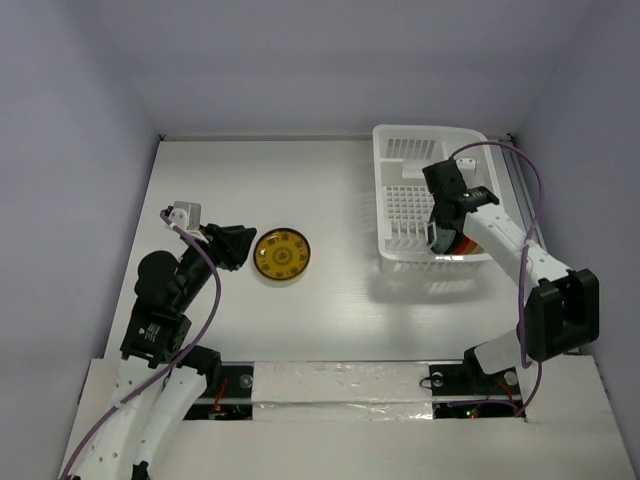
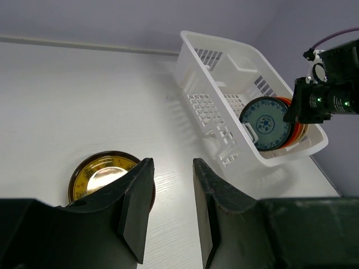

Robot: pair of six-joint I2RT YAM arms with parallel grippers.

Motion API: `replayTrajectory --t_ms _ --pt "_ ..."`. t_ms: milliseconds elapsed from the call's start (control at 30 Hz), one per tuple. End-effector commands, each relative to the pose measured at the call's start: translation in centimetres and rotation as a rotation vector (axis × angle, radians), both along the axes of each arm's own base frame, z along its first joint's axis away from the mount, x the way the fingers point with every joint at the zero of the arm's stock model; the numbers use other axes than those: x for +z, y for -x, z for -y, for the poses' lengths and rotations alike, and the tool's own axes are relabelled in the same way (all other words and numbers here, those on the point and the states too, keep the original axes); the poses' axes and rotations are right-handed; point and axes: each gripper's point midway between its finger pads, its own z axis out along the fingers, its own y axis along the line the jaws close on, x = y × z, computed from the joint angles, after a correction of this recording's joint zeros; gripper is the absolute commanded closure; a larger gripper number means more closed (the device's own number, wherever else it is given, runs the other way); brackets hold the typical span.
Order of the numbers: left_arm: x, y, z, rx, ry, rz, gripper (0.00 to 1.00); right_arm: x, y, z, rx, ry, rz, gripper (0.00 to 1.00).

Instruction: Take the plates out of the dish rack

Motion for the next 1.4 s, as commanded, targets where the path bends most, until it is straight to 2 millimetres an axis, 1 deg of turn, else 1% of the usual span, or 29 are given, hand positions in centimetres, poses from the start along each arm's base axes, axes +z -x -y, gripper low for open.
replayTrajectory --t_ms 0,100,200,233,267,300,367,400,500,533,600,667,700,767,800,833,867,900,933,967,1000,1033,1067,1100,1167,1200,1233,1333,1367 --pt "3.2 0.5 -0.2 0.002 0.023 0.089 0.69 3.2 -0.2 0.6 -0.016 0.053 0.028 0.98" --pt "3.3 0.6 -0.3 0.005 0.024 0.092 0.69 3.1 0.2 0.7 -0.004 0.092 -0.008 1.0" --pt "3.3 0.7 -0.1 -0.004 0.026 0.095 0.68 3.3 0.4 0.1 0.006 0.136 -0.023 1.0" --pt "3.3 0.7 -0.1 -0.004 0.026 0.095 0.68 3.5 0.4 0.3 -0.001 0.145 -0.023 1.0" --pt "3.3 0.7 -0.1 -0.004 0.025 0.093 0.68 4.0 0.3 -0.4 0.014 0.15 -0.013 1.0" --pt "3.2 0.7 -0.1 -0.004 0.023 0.093 0.68 4.4 0.3 -0.5 0.016 0.161 -0.007 1.0" --pt "3.3 0.7 -0.1 -0.004 0.025 0.093 0.68 5.5 0.2 -1.1 0.026 0.18 0.016 1.0" --pt "3.3 0.7 -0.1 -0.004 0.025 0.093 0.68 6.7 0.1 -1.4 0.028 0.177 0.041 1.0" --pt "3.3 0.7 -0.1 0.001 0.025 0.093 0.68 8.9 0.2 -1.7 0.033 0.18 0.083 1.0" --pt "3.3 0.7 -0.1 0.001 0.025 0.092 0.68 10.2 0.1 -1.8 0.029 0.182 0.115 1.0" --pt "3.2 0.7 -0.1 0.001 0.024 0.09 0.68 11.3 0.5 -1.8 0.028 0.186 0.13 1.0" --pt "3.2 0.6 -0.1 -0.001 0.024 0.089 0.67 13.3 0.8 -2.3 0.029 0.16 0.191 1.0" --pt "3.2 0.7 -0.1 -0.001 0.024 0.09 0.67 13.9 1.0 -2.6 0.037 0.144 0.21 1.0" --pt "3.2 0.6 -0.1 -0.001 0.024 0.09 0.64 15.4 1.6 -4.7 0.106 0.055 0.27 1.0" --pt "3.2 0.6 -0.1 -0.001 0.023 0.091 0.63 16.2 1.2 -6.2 0.146 0.0 0.318 1.0" --pt "3.2 0.6 -0.1 -0.001 0.024 0.09 0.6 16.3 1.4 -9.1 0.245 -0.088 0.33 1.0" --pt "3.2 0.6 -0.1 -0.001 0.024 0.089 0.59 16.2 1.6 -10.6 0.301 -0.141 0.347 1.0" --pt "3.2 0.6 0.0 -0.002 0.024 0.089 0.57 17.0 0.9 -13.0 0.352 -0.229 0.408 1.0" --pt "3.1 0.6 -0.1 -0.001 0.023 0.087 0.55 16.9 0.9 -14.9 0.398 -0.291 0.42 1.0" --pt "3.0 0.5 0.0 -0.001 0.021 0.085 0.54 16.6 1.6 -18.6 0.515 -0.401 0.405 1.0" --pt "3.0 0.5 -0.1 0.001 0.022 0.083 0.53 16.1 1.1 -21.5 0.566 -0.494 0.431 1.0" --pt "3.0 0.5 -0.1 0.002 0.022 0.083 0.53 15.7 1.2 -23.6 0.611 -0.552 0.425 1.0" --pt "3.0 0.4 -0.1 0.005 0.021 0.08 0.53 15.2 2.0 -26.6 0.677 -0.644 0.401 1.0" --pt "3.0 0.4 -0.2 0.007 0.022 0.081 0.53 14.0 1.4 -29.1 0.705 -0.687 0.387 1.0" --pt "3.1 0.5 -0.3 0.011 0.021 0.085 0.53 12.4 1.6 -32.3 0.757 -0.756 0.33 1.0" --pt "3.0 0.4 -0.3 0.018 0.021 0.084 0.52 12.1 1.8 -34.0 0.774 -0.792 0.323 1.0" --pt "3.1 0.4 -0.4 0.019 0.021 0.084 0.52 10.1 1.0 -35.2 0.769 -0.79 0.286 1.0" --pt "3.1 0.4 -0.4 0.022 0.022 0.085 0.52 8.1 1.1 -38.0 0.782 -0.84 0.239 1.0" --pt "3.1 0.4 -0.4 0.021 0.021 0.084 0.52 6.4 0.9 -38.8 0.782 -0.844 0.202 1.0"
